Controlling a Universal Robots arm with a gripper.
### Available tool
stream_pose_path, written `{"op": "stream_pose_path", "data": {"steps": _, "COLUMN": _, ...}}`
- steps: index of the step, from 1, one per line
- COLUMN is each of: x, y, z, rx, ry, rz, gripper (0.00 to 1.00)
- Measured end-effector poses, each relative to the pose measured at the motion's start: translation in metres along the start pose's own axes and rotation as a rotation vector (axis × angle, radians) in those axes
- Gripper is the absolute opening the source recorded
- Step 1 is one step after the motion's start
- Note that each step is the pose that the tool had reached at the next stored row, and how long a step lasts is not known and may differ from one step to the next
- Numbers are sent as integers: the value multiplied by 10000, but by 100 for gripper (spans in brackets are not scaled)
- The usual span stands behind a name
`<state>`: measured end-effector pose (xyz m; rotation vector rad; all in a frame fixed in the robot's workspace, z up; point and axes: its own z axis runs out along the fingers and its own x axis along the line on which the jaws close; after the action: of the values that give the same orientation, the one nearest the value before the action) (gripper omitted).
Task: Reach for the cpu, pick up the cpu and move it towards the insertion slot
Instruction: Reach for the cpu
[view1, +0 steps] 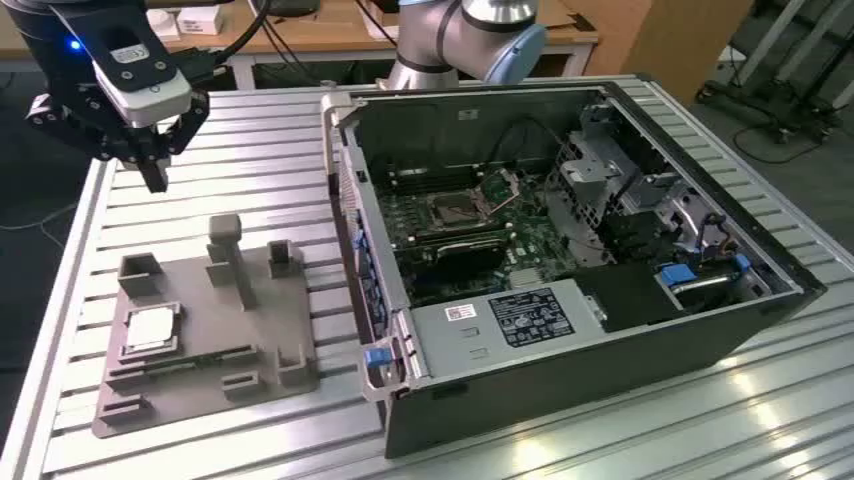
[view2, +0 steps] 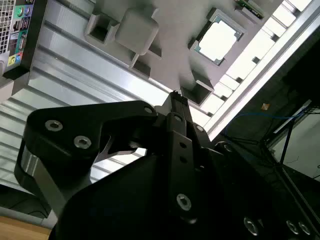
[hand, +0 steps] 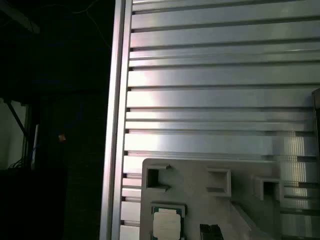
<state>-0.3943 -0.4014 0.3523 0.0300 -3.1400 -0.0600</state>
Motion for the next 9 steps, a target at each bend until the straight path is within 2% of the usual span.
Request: {"op": "stream_pose_path", "data": {"steps": 9, "x": 0, "y": 0, "z": 0, "rx": 0, "ry": 0, "rz": 0, "gripper": 11}}
